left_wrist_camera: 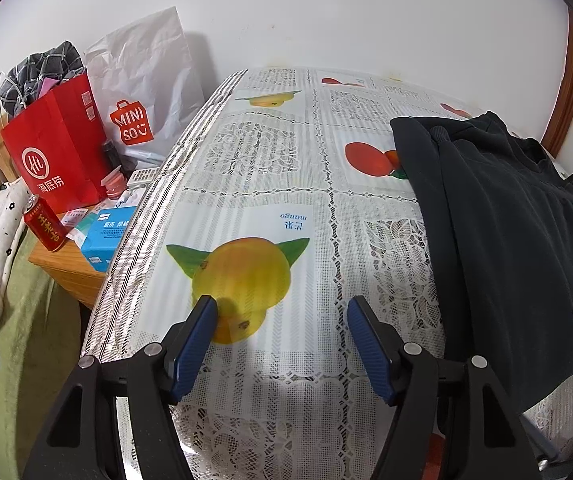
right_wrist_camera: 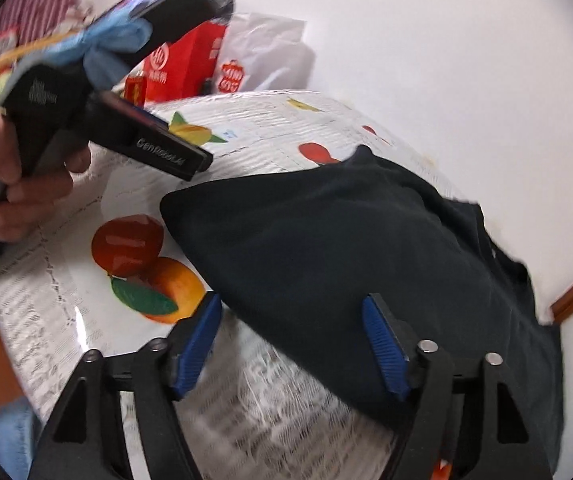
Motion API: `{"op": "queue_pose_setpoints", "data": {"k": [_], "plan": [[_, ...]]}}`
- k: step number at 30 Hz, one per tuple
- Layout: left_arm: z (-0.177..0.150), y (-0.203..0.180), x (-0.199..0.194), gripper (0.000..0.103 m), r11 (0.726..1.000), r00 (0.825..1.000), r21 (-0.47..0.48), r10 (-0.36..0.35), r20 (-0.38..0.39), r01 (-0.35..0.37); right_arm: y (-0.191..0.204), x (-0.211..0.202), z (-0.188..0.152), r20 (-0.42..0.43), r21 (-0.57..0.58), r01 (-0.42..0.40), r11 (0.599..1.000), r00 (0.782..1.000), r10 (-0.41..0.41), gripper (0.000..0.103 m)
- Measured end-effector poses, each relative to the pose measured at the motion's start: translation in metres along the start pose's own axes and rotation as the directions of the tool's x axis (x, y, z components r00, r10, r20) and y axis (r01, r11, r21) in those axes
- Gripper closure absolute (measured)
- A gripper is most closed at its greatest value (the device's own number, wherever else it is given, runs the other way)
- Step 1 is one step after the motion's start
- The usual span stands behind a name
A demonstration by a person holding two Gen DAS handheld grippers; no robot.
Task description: Fold small clothes
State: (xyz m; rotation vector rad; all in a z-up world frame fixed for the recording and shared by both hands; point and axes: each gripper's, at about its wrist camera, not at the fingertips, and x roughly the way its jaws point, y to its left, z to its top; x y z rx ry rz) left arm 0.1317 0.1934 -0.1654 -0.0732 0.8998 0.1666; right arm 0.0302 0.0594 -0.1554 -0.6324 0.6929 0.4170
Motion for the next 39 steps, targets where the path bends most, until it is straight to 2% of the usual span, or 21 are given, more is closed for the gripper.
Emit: {"op": "queue_pose_setpoints", "data": {"k": [6, 9, 10, 11, 13, 14, 17, 21, 24, 30, 31, 34, 36, 39], "plan": [[0.0, 0.0, 0.0, 0.037, 1.0, 1.0, 0.0, 0.0, 0.0, 0.0, 0.013, 0.014, 0.021, -0.001, -0.048, 0.001, 0.999, 1.0, -0.001, 0.033], [0.0, 0.001, 0.0, 0.037, 1.0, 1.0, -0.001, -0.002, 0.0, 0.002, 0.014, 0.024, 0.029, 0.005, -0.03, -0.024, 0.999, 1.0, 0.024, 0.043], [0.0, 0.001, 0.0, 0.037, 1.0, 1.0, -0.002, -0.002, 0.0, 0.002, 0.013, 0.026, 0.032, 0.006, -0.019, -0.033, 0.999, 0.999, 0.033, 0.051], [0.0, 0.0, 0.0, 0.037, 1.0, 1.0, -0.002, -0.002, 0.0, 0.002, 0.013, 0.028, 0.033, 0.001, -0.01, -0.028, 1.0, 1.0, 0.028, 0.064], [0.0, 0.001, 0.0, 0.037, 1.0, 1.0, -0.002, -0.002, 0.0, 0.002, 0.009, 0.032, 0.035, -0.006, 0.009, 0.003, 1.0, 1.0, -0.003, 0.077], [0.0, 0.001, 0.0, 0.037, 1.0, 1.0, -0.001, -0.002, 0.0, 0.002, 0.004, 0.03, 0.036, 0.002, 0.032, -0.015, 0.999, 1.0, 0.015, 0.081], [0.0, 0.001, 0.0, 0.037, 1.0, 1.0, -0.001, -0.002, 0.0, 0.002, -0.022, 0.014, 0.039, 0.049, 0.155, -0.089, 0.984, 0.995, 0.083, 0.084], [0.0, 0.0, 0.001, 0.036, 1.0, 1.0, 0.0, 0.004, -0.001, -0.004, -0.07, -0.025, 0.04, 0.181, 0.292, -0.112, 0.95, 0.982, 0.06, 0.086], [0.0, 0.0, 0.001, 0.036, 1.0, 1.0, -0.002, 0.001, -0.001, -0.001, -0.123, -0.051, 0.028, 0.261, 0.427, -0.13, 0.895, 0.965, 0.015, 0.086], [-0.001, -0.001, 0.001, 0.036, 1.0, 1.0, 0.001, 0.005, -0.001, -0.005, -0.227, -0.075, -0.034, 0.29, 0.682, -0.153, 0.715, 0.954, -0.072, 0.086], [-0.001, -0.001, 0.001, 0.036, 1.0, 1.0, 0.001, 0.005, -0.001, -0.005, -0.239, -0.078, -0.051, 0.281, 0.718, -0.141, 0.681, 0.955, -0.098, 0.086], [-0.001, 0.0, 0.001, 0.036, 1.0, 1.0, 0.001, 0.005, -0.001, -0.005, -0.26, -0.08, -0.09, 0.241, 0.781, -0.106, 0.615, 0.96, -0.141, 0.086], [-0.001, 0.0, 0.0, 0.035, 1.0, 1.0, 0.0, 0.004, -0.001, -0.004, -0.269, -0.078, -0.115, 0.194, 0.81, -0.069, 0.582, 0.969, -0.155, 0.086], [0.0, -0.001, -0.001, 0.036, 1.0, 1.0, 0.007, 0.012, 0.003, -0.012, -0.275, -0.073, -0.145, 0.12, 0.829, -0.019, 0.558, 0.982, -0.145, 0.086]]}}
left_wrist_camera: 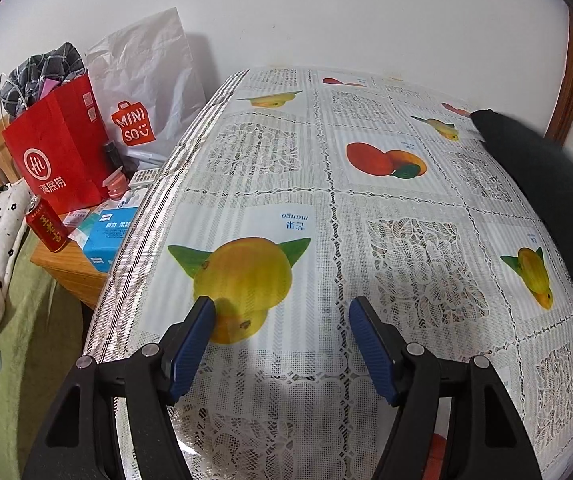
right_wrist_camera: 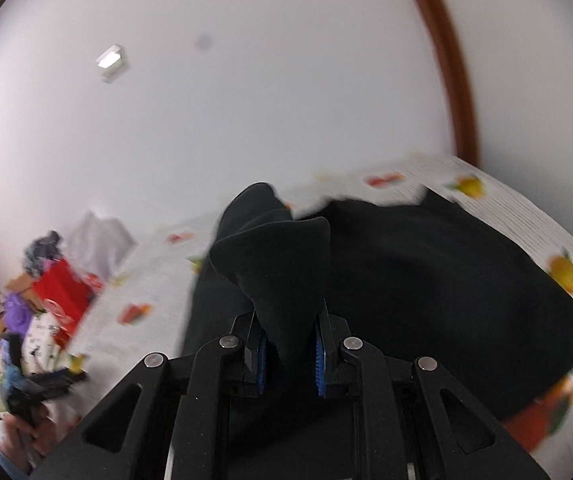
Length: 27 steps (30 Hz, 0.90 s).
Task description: Fold small clothes
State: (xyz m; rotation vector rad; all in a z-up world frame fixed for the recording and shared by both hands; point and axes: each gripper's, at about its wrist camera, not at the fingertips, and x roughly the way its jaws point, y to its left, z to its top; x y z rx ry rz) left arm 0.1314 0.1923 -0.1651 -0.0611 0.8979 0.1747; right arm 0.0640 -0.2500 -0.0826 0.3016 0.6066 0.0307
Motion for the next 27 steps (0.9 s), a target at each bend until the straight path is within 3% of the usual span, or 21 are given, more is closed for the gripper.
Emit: {"op": "queue_pose_setpoints", "data": {"k": [4, 6, 10, 14, 18, 20, 22, 27], "plan": [[-0.002, -0.012, -0.006, 0.037, 1.0, 1.0, -0.009, -0.024, -0.008, 0.024, -0.026, 0.008, -0.018, -0.122, -0.034, 0.026, 0.999, 0.992, -0.03, 0.082], [-0.003, -0.031, -0.012, 0.037, 0.997, 0.996, 0.008, -0.083, -0.016, 0.083, -0.023, 0.003, -0.017, -0.108, -0.111, 0.074, 0.991, 0.99, -0.086, 0.078], [-0.004, -0.082, -0.027, 0.037, 0.982, 0.984, 0.075, -0.176, -0.008, 0.176, -0.026, -0.006, -0.008, -0.081, -0.146, 0.056, 0.988, 0.994, -0.069, 0.069], [-0.01, -0.147, -0.048, 0.037, 0.939, 0.954, 0.175, -0.3, -0.004, 0.296, -0.027, 0.003, 0.002, -0.086, -0.161, 0.057, 0.985, 0.994, -0.072, 0.061], [-0.022, -0.198, -0.067, 0.037, 0.887, 0.919, 0.256, -0.393, -0.02, 0.384, -0.037, 0.007, 0.011, -0.088, -0.138, 0.059, 0.989, 0.993, -0.072, 0.061], [-0.028, -0.218, -0.074, 0.037, 0.859, 0.902, 0.288, -0.431, -0.038, 0.423, -0.042, 0.007, 0.012, -0.082, -0.153, 0.088, 0.984, 0.991, -0.102, 0.068], [-0.033, -0.232, -0.078, 0.037, 0.84, 0.892, 0.314, -0.449, -0.055, 0.443, -0.047, 0.01, 0.01, -0.102, -0.158, 0.086, 0.984, 0.989, -0.103, 0.075], [-0.039, -0.262, -0.064, 0.038, 0.814, 0.872, 0.319, -0.472, -0.127, 0.486, -0.061, 0.009, 0.003, -0.13, -0.105, 0.035, 0.994, 0.99, -0.049, 0.074]]}}
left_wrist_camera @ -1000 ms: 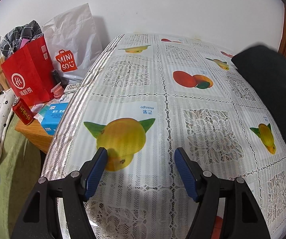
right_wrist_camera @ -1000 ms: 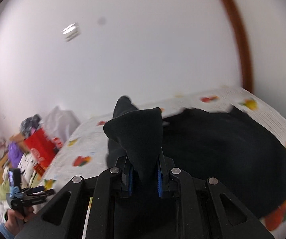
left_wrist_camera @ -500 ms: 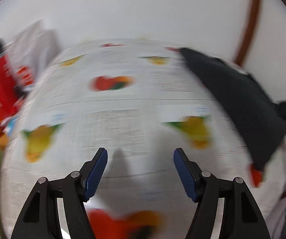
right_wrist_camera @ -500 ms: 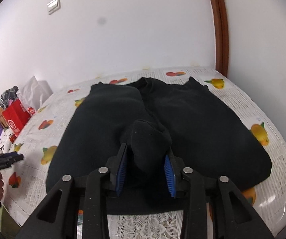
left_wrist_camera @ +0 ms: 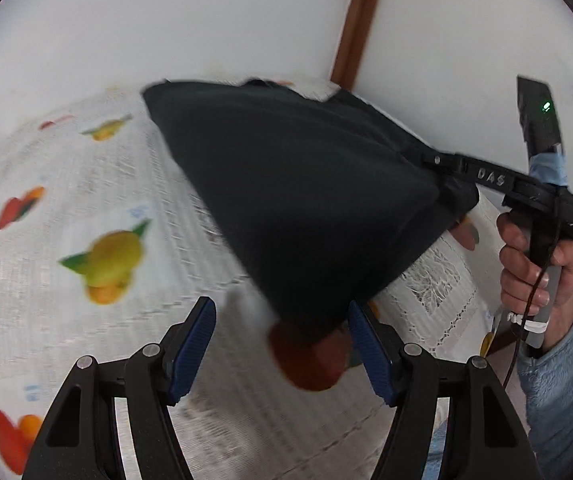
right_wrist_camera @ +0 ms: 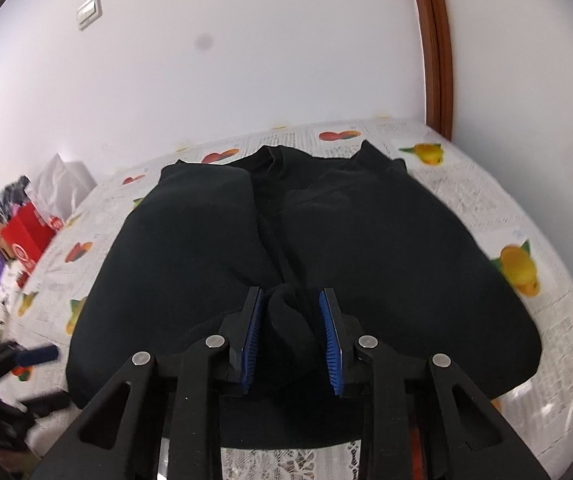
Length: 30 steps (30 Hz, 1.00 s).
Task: Fold small clothes
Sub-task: 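Carry the sweatshirt with the right gripper while the left gripper grasps its edge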
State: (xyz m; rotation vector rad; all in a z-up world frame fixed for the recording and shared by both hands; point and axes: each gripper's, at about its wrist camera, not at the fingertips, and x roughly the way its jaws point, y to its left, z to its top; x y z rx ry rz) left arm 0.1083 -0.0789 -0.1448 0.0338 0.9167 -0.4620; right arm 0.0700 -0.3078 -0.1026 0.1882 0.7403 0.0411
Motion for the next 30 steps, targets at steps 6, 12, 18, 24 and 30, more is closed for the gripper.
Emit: {"op": "queue_pose_setpoints", "data": {"k": [6, 12, 18, 24, 30], "plan": [[0.005, -0.008, 0.016, 0.052, 1.0, 1.0, -0.022, 0.012, 0.001, -0.012, -0.003, 0.014, -0.005, -0.048, 0.027, -0.045, 0.999, 0.998, 0.047, 0.055], [0.005, 0.001, 0.013, 0.07, 0.999, 0.998, -0.035, 0.041, 0.048, -0.039, 0.015, 0.032, -0.005, -0.064, -0.027, -0.047, 0.999, 0.997, 0.046, 0.085], [0.008, 0.034, -0.001, 0.078, 0.994, 0.994, -0.083, 0.079, 0.074, -0.072, 0.054, 0.051, 0.004, -0.07, -0.075, -0.039, 0.996, 0.997, 0.033, 0.088], [0.003, 0.079, -0.016, 0.079, 0.983, 0.99, -0.153, 0.117, 0.085, -0.103, 0.101, 0.073, 0.015, -0.084, -0.125, -0.07, 0.99, 0.995, 0.059, 0.089], [-0.007, 0.113, -0.031, 0.079, 0.971, 0.983, -0.194, 0.163, 0.089, -0.144, 0.147, 0.093, 0.022, -0.103, -0.188, -0.102, 0.977, 0.991, 0.084, 0.089]]}}
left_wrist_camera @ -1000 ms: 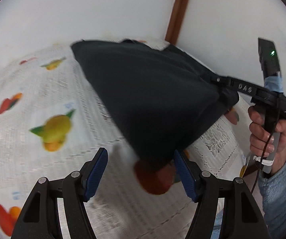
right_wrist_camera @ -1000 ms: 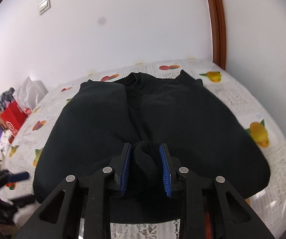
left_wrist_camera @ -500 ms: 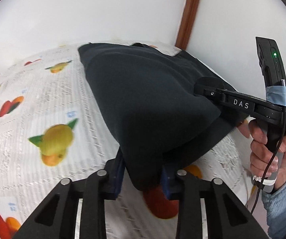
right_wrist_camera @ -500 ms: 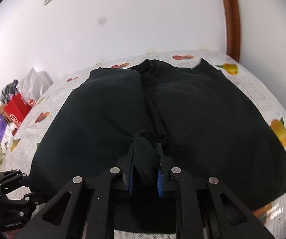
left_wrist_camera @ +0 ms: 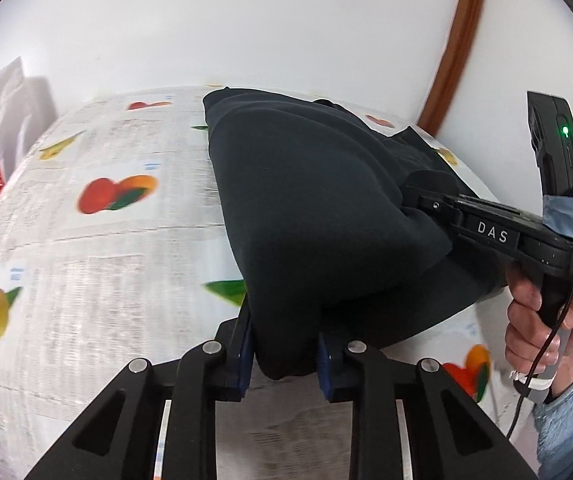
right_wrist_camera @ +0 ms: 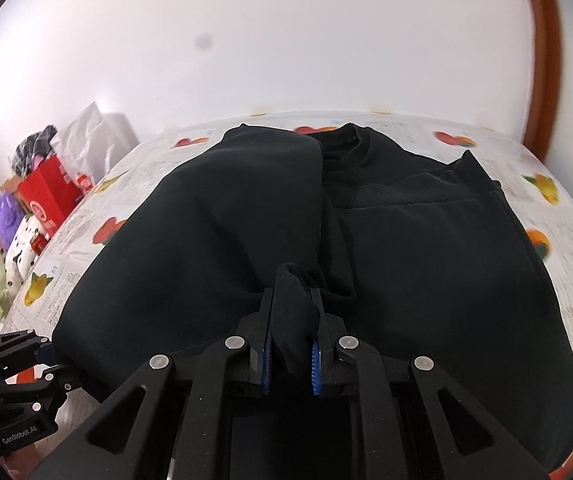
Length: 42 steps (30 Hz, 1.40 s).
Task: Fold small clothes
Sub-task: 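Carry the sweatshirt with the right gripper while the left gripper grasps its edge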
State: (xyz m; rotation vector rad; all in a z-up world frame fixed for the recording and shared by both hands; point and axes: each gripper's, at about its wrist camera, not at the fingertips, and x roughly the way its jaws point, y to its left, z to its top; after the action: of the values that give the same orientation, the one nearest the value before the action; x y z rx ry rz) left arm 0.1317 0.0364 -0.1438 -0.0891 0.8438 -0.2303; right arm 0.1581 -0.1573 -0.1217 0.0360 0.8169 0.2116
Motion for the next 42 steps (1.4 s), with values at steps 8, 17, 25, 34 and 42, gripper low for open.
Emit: {"op": "queue_pose_setpoints", "data": {"k": [8, 17, 25, 34, 42], "plan": [[-0.004, 0.022, -0.005, 0.064, 0.998, 0.998, -0.031, -0.052, -0.025, 0.051, 0.028, 0.016, 0.014, -0.007, -0.035, -0.018, 0.999, 1.0, 0.017, 0.083], [0.014, -0.002, 0.023, 0.04, 1.0, 0.998, 0.014, -0.002, -0.064, 0.003, 0.014, 0.024, 0.025, -0.01, 0.138, -0.14, 0.98, 0.99, 0.143, 0.055], [0.014, -0.009, 0.032, 0.035, 0.997, 0.996, 0.035, 0.064, -0.064, -0.062, 0.016, 0.026, 0.035, 0.051, 0.167, -0.073, 0.983, 0.997, 0.065, 0.093], [0.01, -0.011, 0.029, 0.033, 0.996, 0.996, 0.042, 0.082, -0.044, -0.08, -0.044, -0.083, 0.029, 0.332, 0.169, 0.001, 0.986, 0.941, -0.058, 0.096], [0.003, -0.018, 0.014, 0.036, 0.998, 0.999, 0.048, 0.046, -0.029, -0.044, -0.072, -0.049, -0.031, 0.089, 0.169, 0.058, 0.984, 0.993, -0.074, 0.091]]}}
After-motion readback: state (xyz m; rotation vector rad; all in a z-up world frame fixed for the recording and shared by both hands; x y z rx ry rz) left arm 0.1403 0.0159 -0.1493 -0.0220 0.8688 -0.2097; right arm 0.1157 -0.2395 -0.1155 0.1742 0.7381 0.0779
